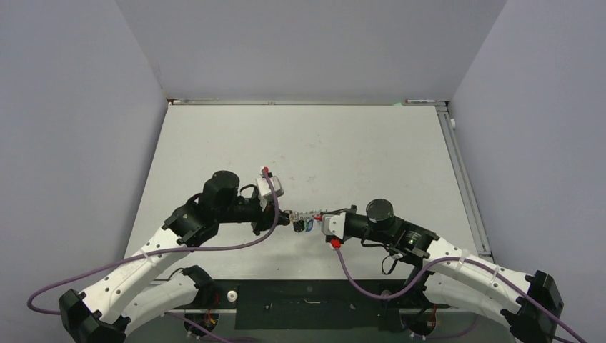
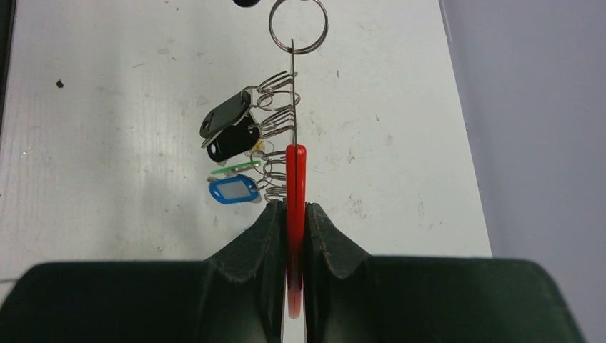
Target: Remove the keys from the keyring
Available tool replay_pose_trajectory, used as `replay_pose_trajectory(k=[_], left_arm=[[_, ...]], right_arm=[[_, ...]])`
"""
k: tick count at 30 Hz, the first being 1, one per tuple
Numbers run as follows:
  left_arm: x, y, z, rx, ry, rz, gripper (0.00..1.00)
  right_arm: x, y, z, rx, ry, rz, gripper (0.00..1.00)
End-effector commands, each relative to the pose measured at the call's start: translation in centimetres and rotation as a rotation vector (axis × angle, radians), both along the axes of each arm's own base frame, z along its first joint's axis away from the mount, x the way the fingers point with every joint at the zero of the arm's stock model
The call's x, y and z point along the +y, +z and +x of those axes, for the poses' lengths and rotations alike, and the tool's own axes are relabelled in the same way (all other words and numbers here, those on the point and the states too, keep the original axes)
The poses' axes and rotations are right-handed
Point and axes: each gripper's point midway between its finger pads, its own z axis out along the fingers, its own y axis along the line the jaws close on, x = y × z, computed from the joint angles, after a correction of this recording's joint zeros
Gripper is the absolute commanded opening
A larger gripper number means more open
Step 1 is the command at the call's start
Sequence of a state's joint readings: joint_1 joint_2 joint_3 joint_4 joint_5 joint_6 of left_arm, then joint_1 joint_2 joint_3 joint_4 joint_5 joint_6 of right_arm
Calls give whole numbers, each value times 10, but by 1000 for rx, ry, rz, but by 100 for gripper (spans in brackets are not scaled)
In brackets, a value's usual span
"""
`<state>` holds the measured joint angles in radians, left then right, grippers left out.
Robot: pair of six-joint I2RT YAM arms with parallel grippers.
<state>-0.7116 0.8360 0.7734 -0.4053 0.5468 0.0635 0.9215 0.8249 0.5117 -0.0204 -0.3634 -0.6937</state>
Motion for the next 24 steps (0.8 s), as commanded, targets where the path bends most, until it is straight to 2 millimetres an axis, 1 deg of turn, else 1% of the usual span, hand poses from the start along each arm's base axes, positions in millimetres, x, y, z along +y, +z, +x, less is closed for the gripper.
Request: replay_pose_trajectory(k=[1, 3, 6, 9, 11, 13, 17, 21, 24], left_arm=[[-8, 20, -7, 90, -34, -20, 0], [-9, 20, -9, 131, -26, -17, 0], [-10, 21, -9, 155, -32, -4, 0], [-12, 22, -10, 170, -45, 2, 0], [-13, 22, -12, 190, -54, 1, 0], [-15, 23, -13, 209, -58, -5, 0], [-18, 24, -13, 252, -50, -14, 0], [-20, 28, -28, 252, -149, -32, 0], [-17, 25, -32, 209, -198, -11, 0]], right_arm=[[7, 11, -1, -11, 28, 61, 5], [7, 9, -1, -2, 23, 68, 6], [8, 8, -3, 23, 27, 74, 19], [10, 9, -6, 48, 32, 83, 27], [11, 13, -6, 60, 29, 98, 36], [13, 20, -6, 77, 24, 122, 41], [18, 39, -8, 129, 18, 193, 45], [25, 53, -19, 150, 81, 228, 46], [28, 59, -24, 125, 128, 233, 45]])
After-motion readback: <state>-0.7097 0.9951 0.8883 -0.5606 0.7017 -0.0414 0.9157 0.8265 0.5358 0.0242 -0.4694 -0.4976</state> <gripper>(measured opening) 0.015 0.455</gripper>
